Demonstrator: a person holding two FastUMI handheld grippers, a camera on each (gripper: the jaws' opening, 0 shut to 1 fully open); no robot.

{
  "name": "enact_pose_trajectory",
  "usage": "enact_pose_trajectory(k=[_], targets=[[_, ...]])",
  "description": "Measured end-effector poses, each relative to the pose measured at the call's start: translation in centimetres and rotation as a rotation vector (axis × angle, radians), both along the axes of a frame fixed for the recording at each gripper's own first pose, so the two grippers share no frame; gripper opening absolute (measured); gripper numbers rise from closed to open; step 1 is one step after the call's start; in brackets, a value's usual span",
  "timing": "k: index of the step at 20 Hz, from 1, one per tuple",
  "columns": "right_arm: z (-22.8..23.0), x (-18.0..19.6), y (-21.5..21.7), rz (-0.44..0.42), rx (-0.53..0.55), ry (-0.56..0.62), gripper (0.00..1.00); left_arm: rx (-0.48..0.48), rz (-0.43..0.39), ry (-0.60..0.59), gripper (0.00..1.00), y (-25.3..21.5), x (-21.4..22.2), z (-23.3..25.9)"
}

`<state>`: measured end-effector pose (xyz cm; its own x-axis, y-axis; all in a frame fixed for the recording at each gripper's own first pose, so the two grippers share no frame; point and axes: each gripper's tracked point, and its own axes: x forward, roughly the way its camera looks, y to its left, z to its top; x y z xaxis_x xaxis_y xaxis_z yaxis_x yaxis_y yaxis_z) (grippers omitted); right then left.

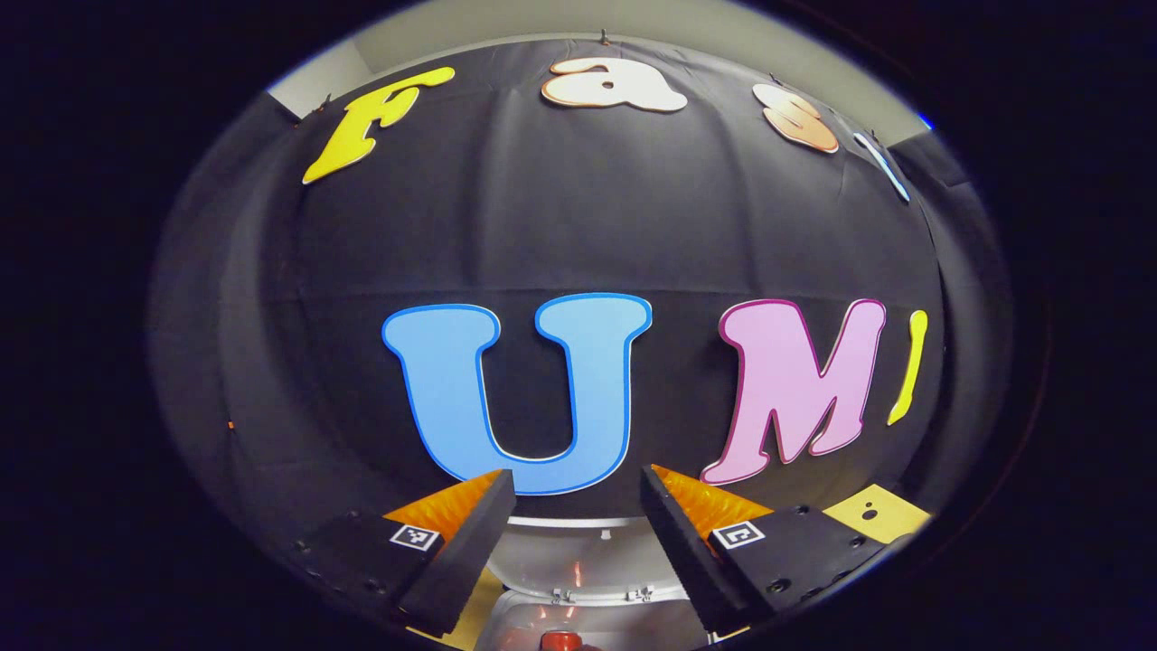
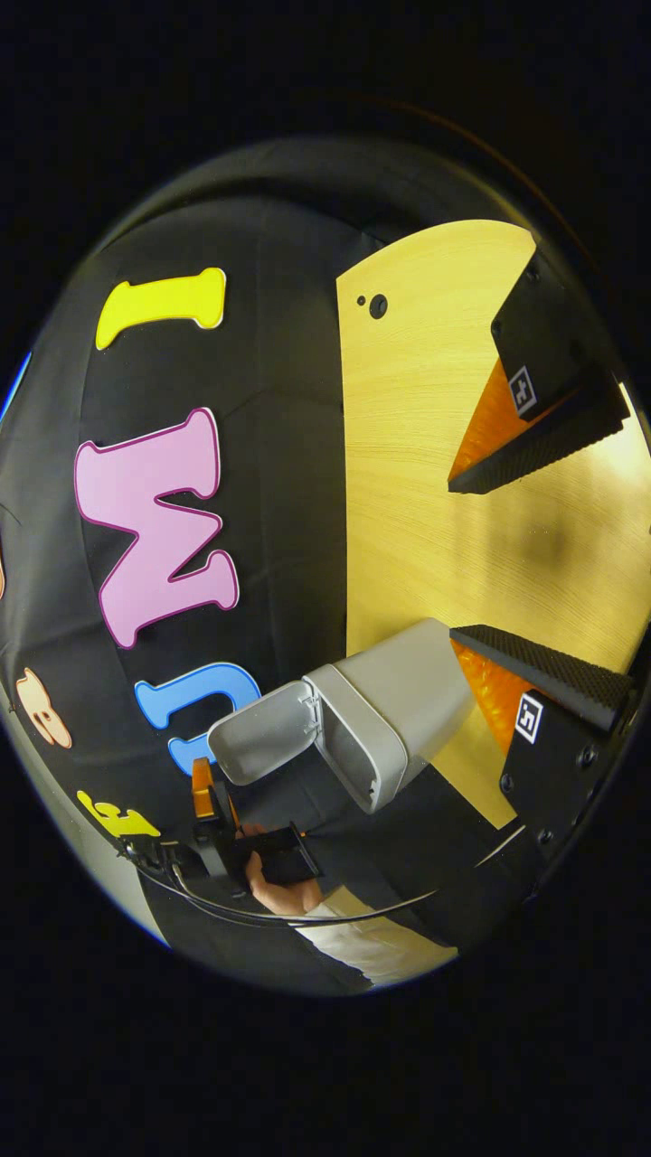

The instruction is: Press the lid of the desktop garbage bin to open it, pick up the crumpled paper on the desktop and throw it into the bin, then pick up the pop can on the desktop and drop it into the bin, and finally close the garbage bin lid.

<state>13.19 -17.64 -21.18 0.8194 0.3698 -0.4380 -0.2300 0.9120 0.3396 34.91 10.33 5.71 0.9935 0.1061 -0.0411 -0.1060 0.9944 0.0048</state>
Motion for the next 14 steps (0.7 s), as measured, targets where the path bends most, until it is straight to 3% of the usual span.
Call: enact_pose_trajectory(k=[7,10,14], targets=[[-0.2,0.4,-0.9,-0.027,-0.023,0.002,0.95,-0.024,-0.039,0.099,0.97,-0.4,0.3,-2.6],[0.4,0.5,-0.5,-0.028,-0.043,-0.024,0.94,-0.011,-0.054,0.127,0.97,-0.5,-1.3,-2.8],[1.5,0.7,0.0,-0.008,-0.09,-0.07,0.94,0.033,-0.056,0.221,0.96,-0.9,-4.8,-6.8]])
